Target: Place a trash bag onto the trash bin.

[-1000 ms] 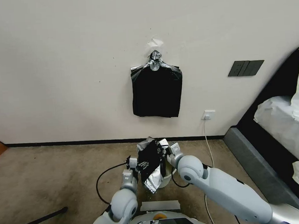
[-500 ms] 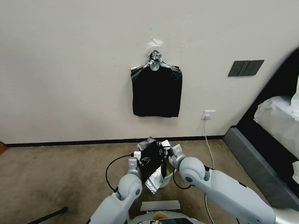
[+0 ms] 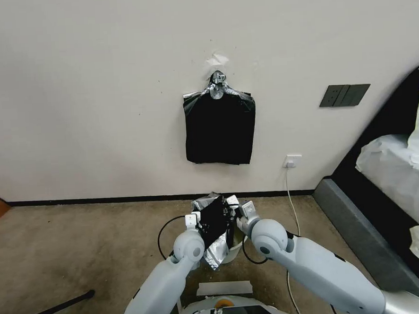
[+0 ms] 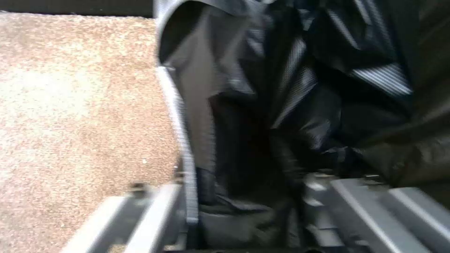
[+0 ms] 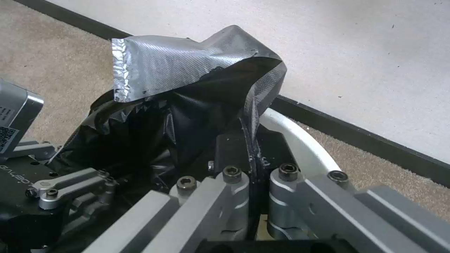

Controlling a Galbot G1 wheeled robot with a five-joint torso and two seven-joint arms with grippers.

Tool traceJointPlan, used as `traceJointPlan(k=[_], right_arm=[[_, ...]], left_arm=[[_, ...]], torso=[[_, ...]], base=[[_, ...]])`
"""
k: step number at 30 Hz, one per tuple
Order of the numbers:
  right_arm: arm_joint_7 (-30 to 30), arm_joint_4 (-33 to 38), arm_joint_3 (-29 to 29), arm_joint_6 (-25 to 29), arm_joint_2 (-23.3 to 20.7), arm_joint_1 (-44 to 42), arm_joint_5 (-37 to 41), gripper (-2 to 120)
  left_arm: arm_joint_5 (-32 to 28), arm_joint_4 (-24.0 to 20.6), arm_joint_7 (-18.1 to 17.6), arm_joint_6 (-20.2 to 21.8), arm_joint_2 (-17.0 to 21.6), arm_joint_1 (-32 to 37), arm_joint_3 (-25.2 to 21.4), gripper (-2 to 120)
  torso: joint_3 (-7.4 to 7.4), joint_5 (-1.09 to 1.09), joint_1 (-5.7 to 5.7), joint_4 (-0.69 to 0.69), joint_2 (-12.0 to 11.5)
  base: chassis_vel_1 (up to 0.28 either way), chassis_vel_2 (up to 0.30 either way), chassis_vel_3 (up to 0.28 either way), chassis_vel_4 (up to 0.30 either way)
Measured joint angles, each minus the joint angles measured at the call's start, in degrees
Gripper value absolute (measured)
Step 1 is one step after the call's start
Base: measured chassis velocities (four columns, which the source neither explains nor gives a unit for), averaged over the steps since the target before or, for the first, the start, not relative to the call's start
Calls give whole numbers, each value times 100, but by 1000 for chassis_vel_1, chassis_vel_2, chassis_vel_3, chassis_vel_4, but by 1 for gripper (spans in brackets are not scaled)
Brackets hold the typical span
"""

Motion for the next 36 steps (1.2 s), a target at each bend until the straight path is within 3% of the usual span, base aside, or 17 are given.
traceJointPlan(k=[4,12,18,22,24,29,30,31,32,33,34,36], right_arm=[[-7,-33,-1,19,3,-31,-5,0],[-8,-39,-4,72,5,-62,-17,0],[-174,-34,132,326,-30,-290,-419,0],[-503,-33,179,701,-169,-289,-892,0],[-687,-55,186,919,-287,-151,-1212,0],[-802,-89,185,1019,-385,-4,-1346,0],[-918,-124,161,1084,-549,228,-1446,0],[-918,-124,161,1084,-549,228,-1446,0],[-945,-137,143,1093,-625,328,-1453,0],[-979,-168,95,1099,-832,546,-1453,0],[-979,-168,95,1099,-832,546,-1453,0],[-1035,-175,44,1100,-1126,735,-1385,0]], left_arm=[[-71,-34,-28,-92,3,50,-54,5],[-44,-79,-50,-182,-14,151,-89,3],[-44,-170,55,-576,70,337,-197,3],[27,-371,507,-915,220,537,-297,2],[356,-570,1095,-1157,371,720,-366,2],[703,-706,1510,-1325,467,853,-404,2],[1235,-883,2049,-1512,609,1049,-487,2],[1235,-883,2049,-1512,609,1049,-487,2],[1407,-940,2244,-1577,658,1122,-525,2],[1755,-1110,2712,-1773,798,1316,-646,2],[1755,-1110,2712,-1773,798,1316,-646,2],[2044,-1294,3171,-2030,957,1513,-804,2]], torso=[[0,-2,0,-2,0],[0,-2,0,-1,0],[0,0,0,-1,0],[0,0,0,0,0],[0,0,0,0,0],[0,0,0,-1,0],[0,0,0,0,0],[0,0,0,0,0],[0,0,0,1,0],[0,-1,0,1,0],[0,-1,0,1,0],[0,0,0,-1,0]], base=[[0,0,0,0],[0,0,0,0],[0,0,0,0],[0,0,0,0],[0,0,0,0],[0,0,0,0],[0,0,0,0],[0,0,0,0],[0,0,0,0],[0,0,0,0],[0,0,0,0],[0,0,0,0]])
